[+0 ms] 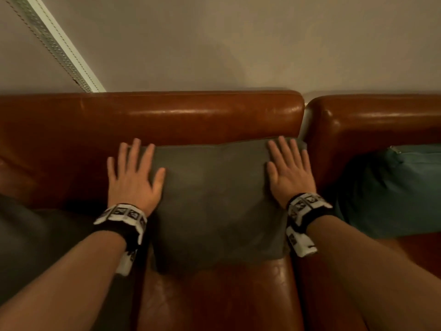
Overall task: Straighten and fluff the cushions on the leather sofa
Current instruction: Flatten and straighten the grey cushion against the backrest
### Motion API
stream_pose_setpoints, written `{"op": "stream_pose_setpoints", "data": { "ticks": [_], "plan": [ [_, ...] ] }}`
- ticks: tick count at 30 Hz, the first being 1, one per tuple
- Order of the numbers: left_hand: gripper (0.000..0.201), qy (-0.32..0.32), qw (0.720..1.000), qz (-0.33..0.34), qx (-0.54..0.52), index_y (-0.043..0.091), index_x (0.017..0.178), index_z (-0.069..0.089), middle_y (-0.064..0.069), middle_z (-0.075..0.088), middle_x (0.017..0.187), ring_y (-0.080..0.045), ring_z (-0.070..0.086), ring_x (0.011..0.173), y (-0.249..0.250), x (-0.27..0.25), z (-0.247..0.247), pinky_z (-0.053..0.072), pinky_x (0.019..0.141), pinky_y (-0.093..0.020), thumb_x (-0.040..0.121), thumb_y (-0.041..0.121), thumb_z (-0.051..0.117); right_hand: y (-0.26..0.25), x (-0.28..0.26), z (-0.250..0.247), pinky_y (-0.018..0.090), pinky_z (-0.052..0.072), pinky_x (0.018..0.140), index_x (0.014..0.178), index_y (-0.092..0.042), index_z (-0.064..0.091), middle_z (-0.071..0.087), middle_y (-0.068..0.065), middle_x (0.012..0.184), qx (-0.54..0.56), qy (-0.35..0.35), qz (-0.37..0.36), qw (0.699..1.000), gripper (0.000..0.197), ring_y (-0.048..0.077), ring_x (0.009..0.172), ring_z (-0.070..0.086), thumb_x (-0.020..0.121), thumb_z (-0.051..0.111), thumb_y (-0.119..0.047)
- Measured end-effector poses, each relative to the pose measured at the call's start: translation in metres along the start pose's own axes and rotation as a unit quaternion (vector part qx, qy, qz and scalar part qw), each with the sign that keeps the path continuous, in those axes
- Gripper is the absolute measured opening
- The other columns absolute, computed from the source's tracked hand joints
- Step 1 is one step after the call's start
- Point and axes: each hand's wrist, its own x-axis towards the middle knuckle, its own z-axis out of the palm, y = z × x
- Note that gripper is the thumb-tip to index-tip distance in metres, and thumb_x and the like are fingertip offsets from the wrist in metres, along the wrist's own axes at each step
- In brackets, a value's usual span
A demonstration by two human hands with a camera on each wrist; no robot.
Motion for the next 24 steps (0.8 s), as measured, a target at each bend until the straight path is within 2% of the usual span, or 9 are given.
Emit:
{"op": "stream_pose_setpoints", "data": {
  "ticks": [2,3,5,7,9,12,16,21,24],
  "plan": [
    [0.057,0.040,0.971,-0.140,-0.192,0.032,0.155,0.010,0.001,0.001,0.165,-0.021,0.003,0.151,-0.003,-0.015,0.002,0.007,0.121,-0.038,0.102,0.045,0.025,0.024,-0.005,0.003,0.040,0.006,0.122,0.155,-0.033,0.010,0.007,-0.007,0.165,0.162,0.036,0.099,0.981,0.056,0.015,0.151,0.004,0.103,0.026,-0.041],
    [0.054,0.052,0.926,-0.235,-0.290,0.032,0.155,0.012,0.001,0.005,0.164,-0.020,0.010,0.150,-0.002,-0.022,0.005,0.011,0.120,-0.036,0.103,0.044,0.023,0.032,-0.010,0.006,0.040,0.013,0.121,0.155,-0.032,0.016,0.017,-0.004,0.163,0.260,0.061,0.172,0.948,0.056,0.017,0.149,0.015,0.101,0.028,-0.043],
    [0.048,-0.001,0.819,-0.385,-0.425,0.031,0.151,0.029,-0.004,0.028,0.159,-0.024,0.030,0.143,0.000,-0.032,0.011,0.024,0.117,-0.038,0.104,0.041,0.022,0.041,-0.019,0.012,0.045,0.031,0.115,0.148,-0.032,0.035,0.042,0.001,0.152,0.447,0.038,0.308,0.839,0.063,0.023,0.140,0.039,0.091,0.032,-0.056],
    [0.040,-0.064,0.764,-0.413,-0.492,0.030,0.140,0.049,-0.004,0.050,0.144,-0.025,0.046,0.130,0.001,-0.040,0.017,0.035,0.109,-0.038,0.103,0.039,0.035,0.039,-0.023,0.016,0.046,0.045,0.104,0.132,-0.037,0.057,0.060,0.000,0.135,0.528,-0.017,0.360,0.769,0.054,0.026,0.124,0.056,0.085,0.046,-0.062],
    [0.035,-0.053,0.725,-0.439,-0.529,0.034,0.132,0.058,0.005,0.062,0.130,-0.021,0.056,0.120,0.004,-0.040,0.015,0.042,0.105,-0.041,0.097,0.039,0.052,0.036,-0.015,0.018,0.045,0.048,0.101,0.118,-0.044,0.064,0.066,-0.005,0.126,0.538,-0.022,0.373,0.755,0.044,0.022,0.113,0.062,0.079,0.060,-0.064],
    [0.028,-0.003,0.708,-0.477,-0.521,0.030,0.118,0.069,0.006,0.068,0.112,-0.021,0.062,0.109,-0.004,-0.034,0.012,0.048,0.101,-0.042,0.091,0.032,0.065,0.031,-0.011,0.006,0.040,0.047,0.102,0.123,-0.032,0.066,0.066,-0.003,0.124,0.527,0.015,0.415,0.742,0.041,0.021,0.113,0.061,0.084,0.070,-0.045],
    [0.009,0.025,0.679,-0.531,-0.506,0.036,0.094,0.072,0.003,0.070,0.108,-0.025,0.063,0.104,-0.005,-0.029,0.004,0.048,0.099,-0.045,0.087,0.032,0.068,0.039,-0.012,-0.007,0.030,0.043,0.091,0.124,-0.026,0.066,0.065,-0.001,0.126,0.518,0.048,0.445,0.729,0.039,0.019,0.112,0.058,0.086,0.073,-0.031],
    [0.026,0.018,0.691,-0.480,-0.540,0.037,0.118,0.067,0.006,0.067,0.119,-0.020,0.062,0.109,0.000,-0.037,0.004,0.048,0.099,-0.045,0.093,0.038,0.061,0.039,-0.015,-0.005,0.032,0.045,0.098,0.130,-0.024,0.063,0.063,-0.005,0.122,0.488,0.032,0.409,0.770,0.037,0.017,0.113,0.057,0.094,0.062,-0.034],
    [0.032,-0.018,0.696,-0.439,-0.568,0.045,0.126,0.060,0.013,0.062,0.122,-0.014,0.058,0.108,0.002,-0.034,-0.003,0.046,0.096,-0.041,0.094,0.045,0.054,0.040,-0.014,-0.005,0.042,0.048,0.101,0.132,-0.028,0.060,0.062,-0.005,0.121,0.515,0.020,0.389,0.764,0.040,0.021,0.114,0.059,0.095,0.059,-0.041]
  ]
}}
